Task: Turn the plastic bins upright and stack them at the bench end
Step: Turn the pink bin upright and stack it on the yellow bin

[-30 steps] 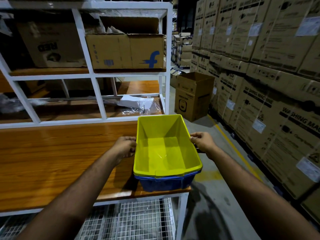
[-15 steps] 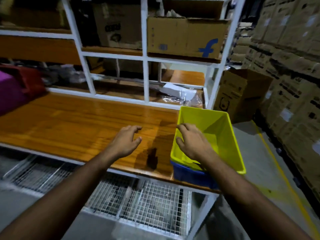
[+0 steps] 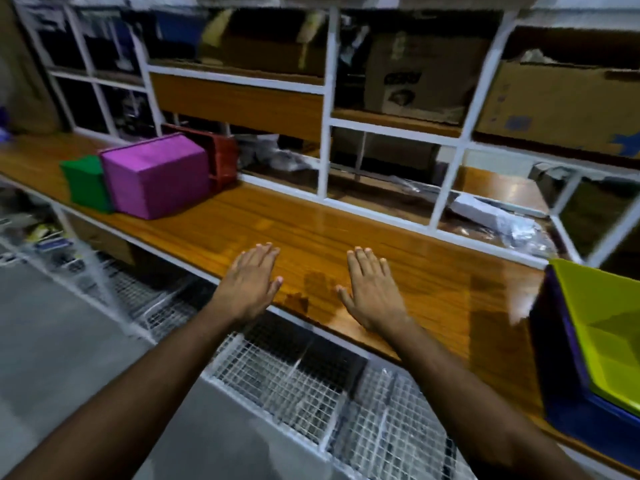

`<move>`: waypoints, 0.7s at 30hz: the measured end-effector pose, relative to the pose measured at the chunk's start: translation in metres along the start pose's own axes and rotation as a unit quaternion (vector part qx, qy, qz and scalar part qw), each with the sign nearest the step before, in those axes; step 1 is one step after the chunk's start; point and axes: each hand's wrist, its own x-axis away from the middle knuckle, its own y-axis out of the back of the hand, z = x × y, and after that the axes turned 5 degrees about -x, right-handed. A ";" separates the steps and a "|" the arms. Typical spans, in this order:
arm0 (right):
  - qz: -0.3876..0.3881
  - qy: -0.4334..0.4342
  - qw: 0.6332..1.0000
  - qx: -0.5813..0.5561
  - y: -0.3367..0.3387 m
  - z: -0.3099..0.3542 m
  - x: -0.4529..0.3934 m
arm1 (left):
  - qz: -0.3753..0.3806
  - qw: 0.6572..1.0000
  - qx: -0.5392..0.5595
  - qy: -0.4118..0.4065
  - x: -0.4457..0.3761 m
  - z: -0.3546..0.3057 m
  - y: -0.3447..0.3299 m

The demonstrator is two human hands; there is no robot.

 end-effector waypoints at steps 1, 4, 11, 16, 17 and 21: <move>-0.001 0.005 1.000 -0.003 -0.004 0.019 -0.016 | -0.001 1.000 -0.003 0.007 0.000 0.024 0.000; -0.006 0.020 1.000 -0.012 -0.018 0.070 -0.060 | 0.004 1.000 -0.021 0.021 0.000 0.088 -0.002; 0.020 0.068 0.997 -0.012 -0.058 0.156 -0.163 | 0.004 0.997 -0.056 0.052 -0.020 0.205 -0.030; 0.018 0.088 0.996 -0.011 -0.092 0.208 -0.259 | 0.012 0.995 -0.073 0.066 -0.057 0.284 -0.045; 0.016 0.087 0.996 -0.013 -0.099 0.219 -0.280 | 0.018 0.994 -0.081 0.065 -0.067 0.302 -0.045; 0.011 0.101 0.995 -0.020 -0.113 0.253 -0.345 | 0.011 0.992 -0.100 0.072 -0.113 0.373 -0.039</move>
